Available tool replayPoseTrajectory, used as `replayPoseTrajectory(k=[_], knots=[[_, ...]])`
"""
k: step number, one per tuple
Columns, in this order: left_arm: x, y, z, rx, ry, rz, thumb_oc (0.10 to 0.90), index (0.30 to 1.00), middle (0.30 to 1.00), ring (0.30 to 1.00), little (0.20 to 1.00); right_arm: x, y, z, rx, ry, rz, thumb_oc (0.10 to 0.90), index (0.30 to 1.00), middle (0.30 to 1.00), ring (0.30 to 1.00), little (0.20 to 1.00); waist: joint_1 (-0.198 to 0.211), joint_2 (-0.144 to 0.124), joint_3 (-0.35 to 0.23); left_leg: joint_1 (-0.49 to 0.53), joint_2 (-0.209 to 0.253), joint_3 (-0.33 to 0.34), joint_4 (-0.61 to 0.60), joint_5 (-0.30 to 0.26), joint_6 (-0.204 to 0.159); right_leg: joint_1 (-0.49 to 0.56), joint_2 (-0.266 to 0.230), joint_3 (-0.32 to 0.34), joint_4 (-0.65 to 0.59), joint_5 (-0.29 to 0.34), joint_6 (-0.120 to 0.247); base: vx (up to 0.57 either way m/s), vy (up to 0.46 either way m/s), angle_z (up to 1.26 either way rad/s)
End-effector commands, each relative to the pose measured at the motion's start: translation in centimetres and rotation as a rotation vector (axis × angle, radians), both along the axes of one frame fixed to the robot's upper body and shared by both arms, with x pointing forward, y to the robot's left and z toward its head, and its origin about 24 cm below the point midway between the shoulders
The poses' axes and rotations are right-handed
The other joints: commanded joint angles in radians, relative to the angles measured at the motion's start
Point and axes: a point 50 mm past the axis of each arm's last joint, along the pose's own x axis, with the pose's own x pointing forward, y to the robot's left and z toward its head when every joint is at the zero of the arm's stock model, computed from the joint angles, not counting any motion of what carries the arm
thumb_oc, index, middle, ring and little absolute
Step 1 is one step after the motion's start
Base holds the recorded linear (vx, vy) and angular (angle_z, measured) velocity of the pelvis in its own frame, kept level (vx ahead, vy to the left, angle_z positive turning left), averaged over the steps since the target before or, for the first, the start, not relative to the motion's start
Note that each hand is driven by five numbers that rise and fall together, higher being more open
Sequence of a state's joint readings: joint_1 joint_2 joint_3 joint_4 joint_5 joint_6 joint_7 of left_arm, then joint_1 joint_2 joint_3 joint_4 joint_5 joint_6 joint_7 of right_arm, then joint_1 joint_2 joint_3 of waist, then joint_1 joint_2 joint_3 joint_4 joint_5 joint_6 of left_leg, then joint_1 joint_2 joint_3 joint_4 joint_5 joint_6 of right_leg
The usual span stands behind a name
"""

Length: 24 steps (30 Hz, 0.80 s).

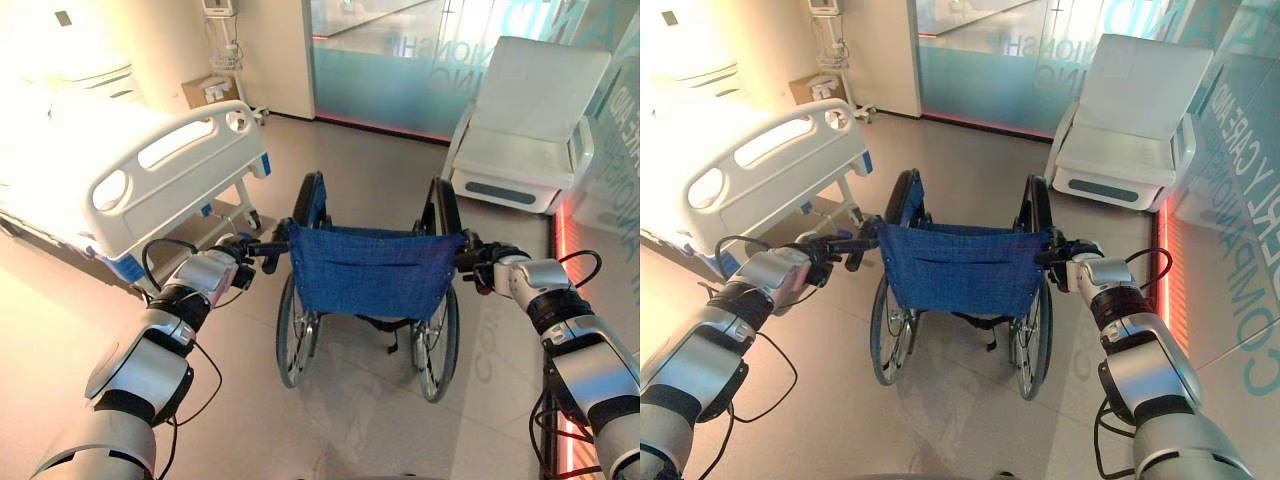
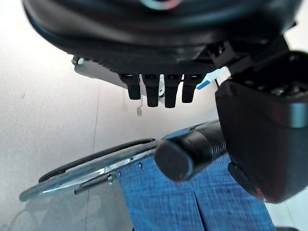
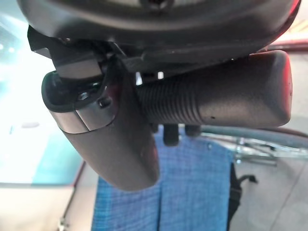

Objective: Push the wheelchair next to the bed

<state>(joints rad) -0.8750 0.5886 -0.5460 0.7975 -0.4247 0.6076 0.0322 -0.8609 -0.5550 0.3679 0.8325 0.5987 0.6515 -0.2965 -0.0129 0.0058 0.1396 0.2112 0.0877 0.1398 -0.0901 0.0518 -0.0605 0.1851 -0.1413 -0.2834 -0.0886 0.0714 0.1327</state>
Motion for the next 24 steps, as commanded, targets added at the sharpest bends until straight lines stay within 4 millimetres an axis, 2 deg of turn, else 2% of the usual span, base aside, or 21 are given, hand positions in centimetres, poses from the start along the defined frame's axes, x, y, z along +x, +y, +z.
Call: replayPoseTrajectory(k=[1, 11, 22, 23, 24], knots=[[3.2, -0.8, 8.0, 0.126, -0.23, -0.056, 0.8, 0.9, 0.9, 0.9, 0.9, 2.7, 5.0, 4.1, 0.074, -0.132, 0.193, 0.4, 0.3, 0.3, 0.3, 0.3, 0.031, 0.007, -0.025, -0.023, -0.138, 0.053, 0.05, -0.093, 0.058, -0.01, 0.029, 0.032, 0.075, -0.059, -0.017, 0.04, 0.025, -0.02], [3.6, -1.4, 8.2, 0.14, -0.324, 0.016, 0.8, 0.9, 0.9, 0.9, 0.9, 2.5, 5.5, 3.5, 0.091, -0.115, 0.244, 0.4, 0.3, 0.3, 0.3, 0.3, 0.015, -0.002, -0.004, -0.049, -0.135, 0.061, 0.053, -0.086, 0.06, -0.047, 0.028, 0.064, 0.083, -0.05, -0.014, 0.03, 0.008, -0.06], [4.2, -3.2, 10.2, 0.062, -0.459, 0.01, 0.8, 0.9, 0.9, 0.9, 0.9, 2.9, 6.6, 4.9, 0.117, -0.183, 0.301, 0.4, 0.3, 0.3, 0.3, 0.3, 0.007, -0.02, 0.072, -0.114, -0.136, 0.059, 0.081, -0.082, 0.066, -0.118, 0.023, 0.1, 0.108, -0.032, -0.007, -0.04, -0.009, -0.07], [4.2, -3.5, 10.2, 0.052, -0.459, -0.006, 0.77, 0.855, 0.855, 0.855, 0.855, 2.9, 6.7, 5.0, 0.122, -0.191, 0.307, 0.4, 0.3, 0.3, 0.3, 0.3, 0.006, -0.022, 0.079, -0.117, -0.135, 0.059, 0.082, -0.082, 0.067, -0.124, 0.022, 0.102, 0.112, -0.03, -0.006, -0.02, -0.01, -0.07], [4.2, -3.5, 10.2, 0.051, -0.46, -0.012, 0.684, 0.726, 0.726, 0.726, 0.726, 2.9, 6.7, 5.1, 0.124, -0.194, 0.311, 0.4, 0.3, 0.3, 0.3, 0.3, 0.005, -0.023, 0.082, -0.119, -0.135, 0.059, 0.083, -0.082, 0.067, -0.126, 0.022, 0.103, 0.114, -0.029, -0.006, -0.05, -0.016, -0.09]])
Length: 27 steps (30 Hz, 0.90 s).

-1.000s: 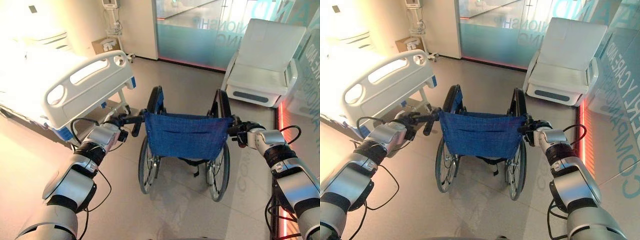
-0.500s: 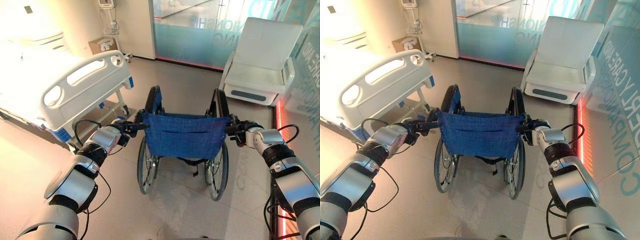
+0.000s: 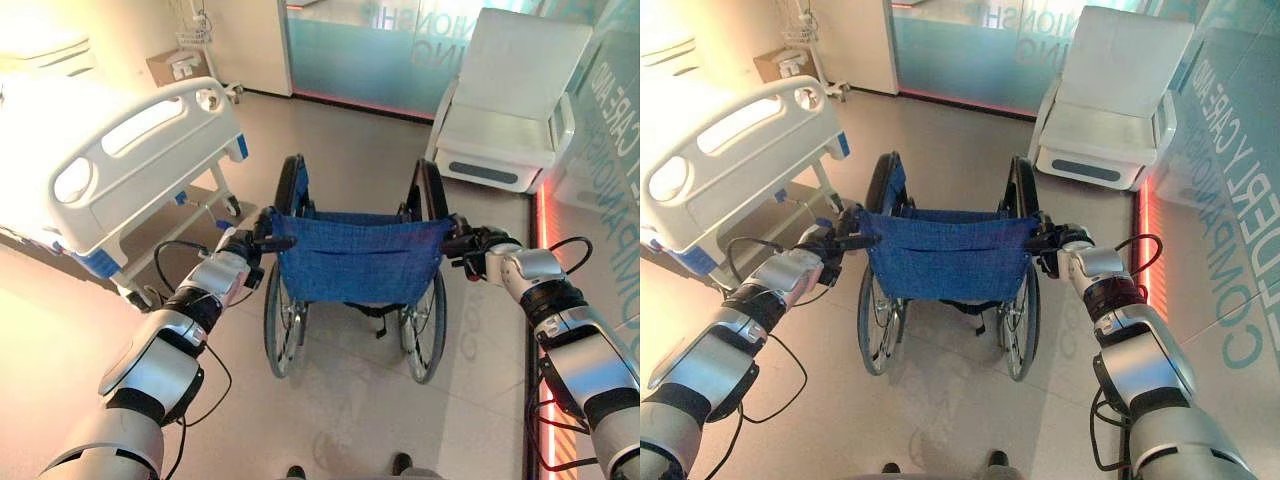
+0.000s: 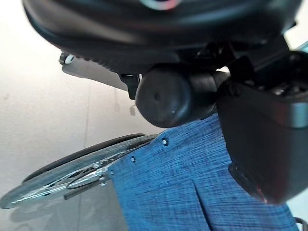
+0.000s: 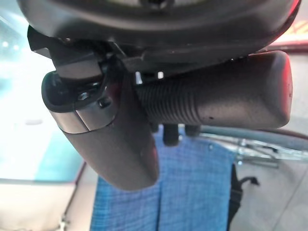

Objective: Push the wheelchair next to the bed

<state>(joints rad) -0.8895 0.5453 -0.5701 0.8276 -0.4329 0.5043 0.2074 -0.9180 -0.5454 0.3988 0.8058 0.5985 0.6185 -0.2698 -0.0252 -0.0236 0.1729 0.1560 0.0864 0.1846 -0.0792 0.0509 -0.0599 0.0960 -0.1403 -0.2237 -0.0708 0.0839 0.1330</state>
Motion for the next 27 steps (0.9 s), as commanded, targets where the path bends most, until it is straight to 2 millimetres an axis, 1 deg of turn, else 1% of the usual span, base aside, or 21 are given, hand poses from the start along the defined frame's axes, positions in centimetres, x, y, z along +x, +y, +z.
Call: replayPoseTrajectory(k=[1, 10, 13, 17, 21, 27], knots=[[3.5, -2.7, 9.7, -0.019, -0.312, -0.097, 0.4, 0.3, 0.3, 0.3, 0.3, 1.5, 5.2, 2.9, 0.124, -0.112, 0.243, 0.4, 0.3, 0.3, 0.3, 0.3, 0.015, 0.004, 0.055, -0.069, -0.132, 0.017, 0.075, -0.081, 0.068, -0.046, 0.021, 0.046, 0.1, -0.039, -0.004, -0.05, -0.012, -0.08], [3.3, -2.5, 9.2, -0.011, -0.281, -0.094, 0.4, 0.3, 0.3, 0.3, 0.3, 1.4, 5.0, 3.2, 0.107, -0.123, 0.275, 0.4, 0.3, 0.3, 0.3, 0.3, 0.011, -0.002, 0.059, -0.07, -0.128, 0.026, 0.083, -0.084, 0.071, -0.052, 0.021, 0.047, 0.11, -0.037, -0.003, -0.01, -0.002, -0.04], [3.2, -1.9, 9.0, 0.033, -0.273, -0.085, 0.4, 0.3, 0.3, 0.3, 0.3, 1.3, 4.7, 3.2, 0.09, -0.123, 0.273, 0.4, 0.3, 0.3, 0.3, 0.3, 0.016, 0.0, 0.053, -0.067, -0.128, 0.029, 0.098, -0.091, 0.072, -0.044, 0.016, 0.037, 0.114, -0.044, -0.008, 0.0, 0.0, 0.0], [3.1, -1.6, 9.0, 0.035, -0.273, -0.093, 0.4, 0.3, 0.3, 0.3, 0.3, 1.3, 4.4, 3.5, 0.075, -0.122, 0.261, 0.4, 0.3, 0.3, 0.3, 0.3, 0.019, 0.001, 0.047, -0.063, -0.129, 0.028, 0.103, -0.095, 0.071, -0.035, 0.014, 0.029, 0.114, -0.048, -0.01, 0.0, 0.0, 0.0], [3.0, -1.4, 9.0, 0.041, -0.262, -0.121, 0.4, 0.3, 0.3, 0.3, 0.3, 1.3, 3.2, 3.6, 0.046, -0.098, 0.22, 0.4, 0.3, 0.3, 0.3, 0.3, 0.029, 0.007, 0.017, -0.048, -0.138, 0.019, 0.119, -0.109, 0.074, -0.012, 0.006, 0.019, 0.117, -0.059, -0.013, 0.02, 0.038, 0.01], [2.9, -1.5, 9.0, 0.02, -0.25, -0.14, 0.4, 0.3, 0.3, 0.3, 0.3, 1.4, 2.7, 3.4, 0.043, -0.083, 0.183, 0.4, 0.3, 0.3, 0.3, 0.3, 0.039, 0.015, -0.002, -0.039, -0.146, 0.003, 0.146, -0.128, 0.086, -0.003, -0.011, 0.014, 0.157, -0.08, -0.009, 0.03, 0.054, 0.02]])
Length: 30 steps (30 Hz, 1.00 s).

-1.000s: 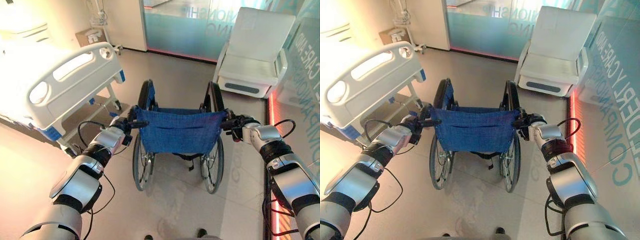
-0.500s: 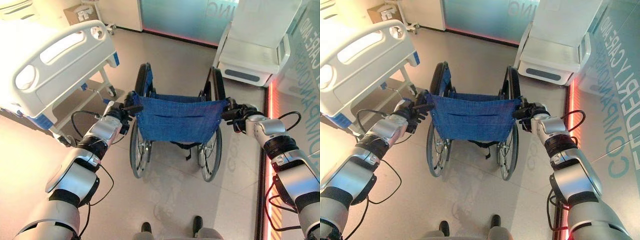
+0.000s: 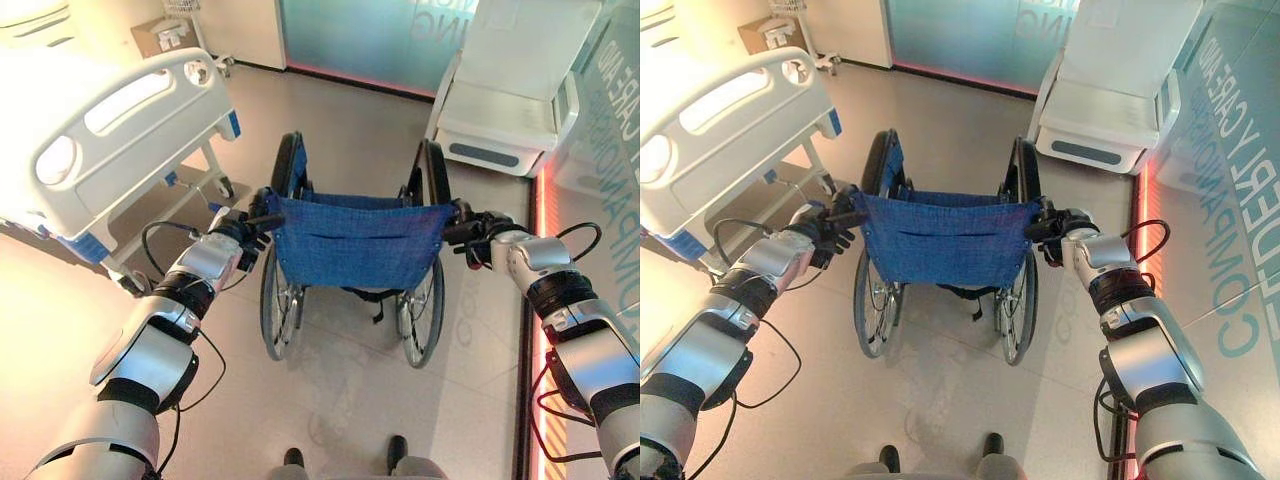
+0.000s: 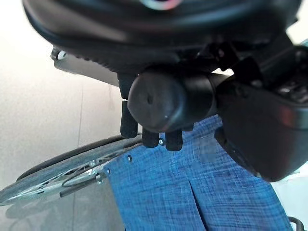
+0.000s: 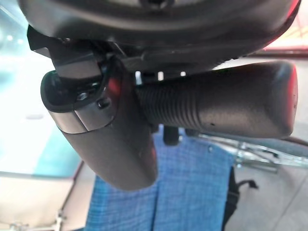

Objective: Push the wheelchair next to the bed

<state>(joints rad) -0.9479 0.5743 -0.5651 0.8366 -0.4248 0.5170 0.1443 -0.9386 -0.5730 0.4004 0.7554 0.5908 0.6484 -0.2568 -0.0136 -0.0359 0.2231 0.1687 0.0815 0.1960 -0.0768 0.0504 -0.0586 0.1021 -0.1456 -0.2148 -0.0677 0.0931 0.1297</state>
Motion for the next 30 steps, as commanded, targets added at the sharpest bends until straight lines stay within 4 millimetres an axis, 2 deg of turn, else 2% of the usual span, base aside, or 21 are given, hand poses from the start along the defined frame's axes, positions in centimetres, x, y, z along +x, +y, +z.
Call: replayPoseTrajectory(k=[1, 7, 16, 22, 24, 25, 26, 30], knots=[[2.1, -2.0, 6.8, 0.022, -0.228, -0.117, 0.4, 0.3, 0.3, 0.3, 0.3, 1.1, 2.7, 1.7, 0.061, -0.047, 0.152, 0.4, 0.3, 0.3, 0.3, 0.3, 0.03, 0.029, -0.054, -0.05, -0.144, -0.013, 0.153, -0.133, 0.089, -0.009, -0.01, 0.006, 0.17, -0.095, -0.003, 0.03, 0.075, 0.04], [2.2, -1.7, 7.4, 0.028, -0.241, -0.106, 0.4, 0.3, 0.3, 0.3, 0.3, 1.2, 2.7, 1.8, 0.068, -0.052, 0.134, 0.4, 0.3, 0.3, 0.3, 0.3, 0.032, 0.033, -0.044, -0.055, -0.152, -0.021, 0.201, -0.155, 0.108, -0.03, -0.036, 0.009, 0.259, -0.114, 0.009, 0.02, 0.075, 0.04], [2.2, -1.5, 7.9, -0.042, -0.247, -0.091, 0.4, 0.3, 0.3, 0.3, 0.3, 1.3, 2.0, 2.1, 0.067, -0.058, 0.129, 0.4, 0.3, 0.3, 0.3, 0.3, 0.033, 0.037, -0.041, -0.054, -0.166, -0.037, 0.205, -0.162, 0.125, -0.072, -0.071, 0.025, 0.385, -0.068, 0.011, 0.02, 0.086, 0.03], [2.3, -1.0, 7.8, -0.023, -0.245, -0.093, 0.4, 0.3, 0.3, 0.3, 0.3, 1.2, 0.4, 2.7, 0.052, -0.057, 0.112, 0.4, 0.3, 0.3, 0.3, 0.3, 0.021, 0.06, -0.041, -0.044, -0.163, -0.041, 0.197, -0.158, 0.13, -0.144, -0.088, 0.04, 0.602, -0.015, -0.008, 0.05, 0.11, 0.06], [2.3, -0.7, 7.9, -0.027, -0.242, -0.083, 0.4, 0.3, 0.3, 0.3, 0.3, 1.2, 0.2, 3.0, 0.052, -0.054, 0.114, 0.4, 0.3, 0.3, 0.3, 0.3, 0.021, 0.058, -0.041, -0.033, -0.168, -0.033, 0.195, -0.166, 0.132, -0.15, -0.095, 0.033, 0.602, -0.015, -0.006, 0.13, 0.016, -0.07], [2.3, -0.4, 7.8, -0.032, -0.239, -0.077, 0.4, 0.3, 0.3, 0.3, 0.3, 1.3, -0.1, 3.1, 0.047, -0.052, 0.112, 0.4, 0.3, 0.3, 0.3, 0.3, 0.022, 0.05, -0.044, -0.023, -0.176, -0.03, 0.196, -0.176, 0.131, -0.149, -0.092, 0.014, 0.536, -0.015, -0.003, 0.12, -0.03, -0.06], [2.3, -0.4, 7.8, -0.034, -0.239, -0.076, 0.4, 0.3, 0.3, 0.3, 0.3, 1.3, -0.1, 3.1, 0.046, -0.052, 0.113, 0.4, 0.3, 0.3, 0.3, 0.3, 0.022, 0.05, -0.044, -0.022, -0.176, -0.03, 0.196, -0.177, 0.131, -0.147, -0.091, 0.011, 0.528, -0.014, -0.003, 0.16, -0.062, -0.11], [2.1, -0.3, 7.3, -0.052, -0.246, -0.06, 0.4, 0.3, 0.3, 0.3, 0.3, 1.3, -0.6, 3.2, 0.044, -0.059, 0.116, 0.4, 0.3, 0.3, 0.3, 0.3, 0.003, 0.026, -0.048, 0.003, -0.191, -0.021, 0.204, -0.213, 0.116, -0.179, -0.067, -0.019, 0.304, 0.001, 0.012, 0.18, -0.08, -0.23]])
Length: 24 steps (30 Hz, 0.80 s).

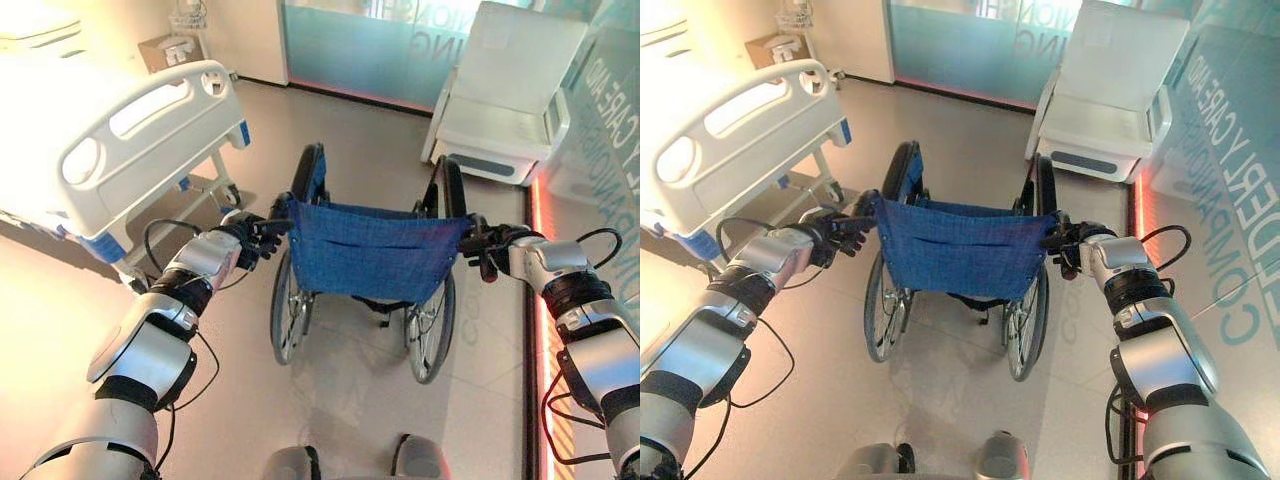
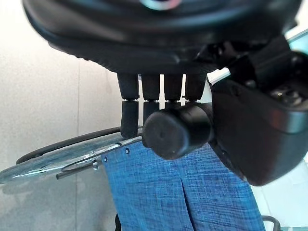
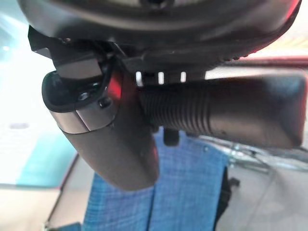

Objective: Push the wheelchair next to the bed

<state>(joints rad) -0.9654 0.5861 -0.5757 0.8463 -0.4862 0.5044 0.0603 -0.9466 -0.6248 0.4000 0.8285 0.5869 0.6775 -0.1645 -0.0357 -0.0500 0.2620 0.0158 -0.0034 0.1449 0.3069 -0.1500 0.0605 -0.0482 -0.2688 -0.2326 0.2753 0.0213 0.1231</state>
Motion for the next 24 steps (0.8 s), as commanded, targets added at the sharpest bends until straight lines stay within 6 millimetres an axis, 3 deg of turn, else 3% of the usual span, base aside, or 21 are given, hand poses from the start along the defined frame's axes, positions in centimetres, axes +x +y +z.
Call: replayPoseTrajectory(k=[1, 4, 6, 9, 10, 11, 12, 14, 15, 18, 21, 24], knots=[[1.9, 0.0, 6.8, 0.023, -0.272, 0.015, 0.4, 0.3, 0.3, 0.3, 0.3, 1.8, 1.8, 3.6, 0.032, -0.141, 0.135, 0.4, 0.3, 0.3, 0.3, 0.3, 0.015, 0.038, -0.081, 0.171, -0.107, 0.028, -0.174, -0.032, -0.008, -0.046, 0.066, -0.007, -0.083, 0.095, 0.029, 0.2, -0.084, -0.25], [1.8, 0.0, 6.6, 0.014, -0.273, 0.012, 0.4, 0.3, 0.3, 0.3, 0.3, 1.6, 1.6, 3.6, 0.033, -0.142, 0.134, 0.4, 0.3, 0.3, 0.3, 0.3, -0.002, 0.015, -0.067, 0.198, -0.119, 0.019, -0.15, -0.073, -0.008, -0.124, 0.057, -0.04, -0.182, 0.189, 0.058, 0.42, -0.173, 0.24], [1.8, 0.1, 6.6, 0.021, -0.269, 0.011, 0.4, 0.3, 0.3, 0.3, 0.3, 1.6, 1.4, 3.4, 0.033, -0.136, 0.134, 0.4, 0.3, 0.3, 0.3, 0.3, -0.002, 0.023, -0.071, 0.223, -0.103, 0.006, -0.143, -0.111, -0.003, -0.131, 0.069, -0.046, -0.166, 0.18, 0.067, 0.4, -0.166, 0.1], [1.8, -0.2, 6.2, 0.006, -0.262, 0.014, 0.4, 0.3, 0.3, 0.3, 0.3, 1.5, 1.1, 3.3, 0.036, -0.128, 0.137, 0.4, 0.3, 0.3, 0.3, 0.3, -0.011, 0.011, -0.084, 0.225, -0.109, -0.003, -0.12, -0.122, 0.001, -0.129, 0.07, -0.043, -0.154, 0.175, 0.056, 0.34, -0.157, 0.31], [1.8, -0.1, 5.8, -0.005, -0.249, 0.018, 0.4, 0.3, 0.3, 0.3, 0.3, 1.6, 1.1, 3.4, 0.037, -0.12, 0.147, 0.4, 0.3, 0.3, 0.3, 0.3, -0.017, 0.018, -0.108, 0.249, -0.094, -0.019, -0.092, -0.158, -0.01, -0.132, 0.081, -0.039, -0.112, 0.14, 0.053, 0.37, -0.144, 0.71], [1.8, -0.1, 5.8, -0.01, -0.248, 0.021, 0.4, 0.3, 0.3, 0.3, 0.3, 1.6, 1.1, 3.5, 0.035, -0.12, 0.151, 0.4, 0.3, 0.3, 0.3, 0.3, -0.02, 0.01, -0.111, 0.245, -0.099, -0.014, -0.085, -0.152, -0.012, -0.138, 0.071, -0.049, -0.109, 0.145, 0.041, 0.53, -0.197, 0.81], [1.7, 0.0, 5.4, -0.02, -0.241, 0.033, 0.4, 0.3, 0.3, 0.3, 0.3, 1.7, 1.3, 3.6, 0.031, -0.112, 0.173, 0.4, 0.3, 0.3, 0.3, 0.3, -0.027, 0.023, -0.132, 0.27, -0.076, -0.013, -0.036, -0.152, -0.039, -0.135, 0.085, -0.063, -0.084, 0.106, 0.016, 0.3, -0.153, 0.66], [1.7, 0.0, 5.3, -0.029, -0.239, 0.039, 0.4, 0.3, 0.3, 0.3, 0.3, 1.8, 1.6, 3.6, 0.027, -0.108, 0.185, 0.4, 0.3, 0.3, 0.3, 0.3, -0.031, 0.032, -0.143, 0.267, -0.056, -0.004, 0.021, -0.105, -0.062, -0.128, 0.097, -0.076, -0.075, 0.077, -0.008, 0.29, -0.134, 0.34], [1.7, 0.0, 5.3, -0.036, -0.235, 0.042, 0.4, 0.3, 0.3, 0.3, 0.3, 1.8, 2.1, 3.6, 0.021, -0.107, 0.195, 0.4, 0.3, 0.3, 0.3, 0.3, -0.032, 0.037, -0.148, 0.242, -0.033, 0.011, 0.104, -0.028, -0.092, -0.106, 0.111, -0.086, -0.078, 0.048, -0.035, 0.24, -0.16, -0.02], [1.5, -0.1, 5.0, -0.065, -0.235, 0.055, 0.4, 0.3, 0.3, 0.3, 0.3, 1.9, 2.6, 3.9, -0.008, -0.111, 0.228, 0.4, 0.3, 0.3, 0.3, 0.3, -0.016, 0.021, -0.136, 0.073, 0.022, 0.035, 0.457, 0.123, -0.151, -0.024, 0.114, -0.11, -0.084, -0.023, -0.099, 0.3, -0.185, 0.06], [1.5, 0.1, 5.4, -0.104, -0.251, 0.067, 0.4, 0.3, 0.3, 0.3, 0.3, 2.1, 2.9, 4.7, -0.03, -0.129, 0.237, 0.4, 0.3, 0.3, 0.3, 0.3, 0.007, 0.017, -0.106, -0.086, 0.062, 0.042, 0.62, 0.181, -0.19, 0.036, 0.112, -0.123, -0.082, -0.06, -0.125, 0.22, -0.059, -0.48], [1.5, 0.3, 5.8, -0.14, -0.285, 0.069, 0.4, 0.3, 0.3, 0.3, 0.3, 2.4, 3.4, 5.6, -0.046, -0.156, 0.241, 0.4, 0.3, 0.3, 0.3, 0.3, 0.031, 0.014, -0.054, -0.162, 0.079, 0.036, 0.426, 0.186, -0.158, 0.086, 0.136, -0.049, -0.099, -0.062, -0.117, 0.28, 0.056, -0.11]])
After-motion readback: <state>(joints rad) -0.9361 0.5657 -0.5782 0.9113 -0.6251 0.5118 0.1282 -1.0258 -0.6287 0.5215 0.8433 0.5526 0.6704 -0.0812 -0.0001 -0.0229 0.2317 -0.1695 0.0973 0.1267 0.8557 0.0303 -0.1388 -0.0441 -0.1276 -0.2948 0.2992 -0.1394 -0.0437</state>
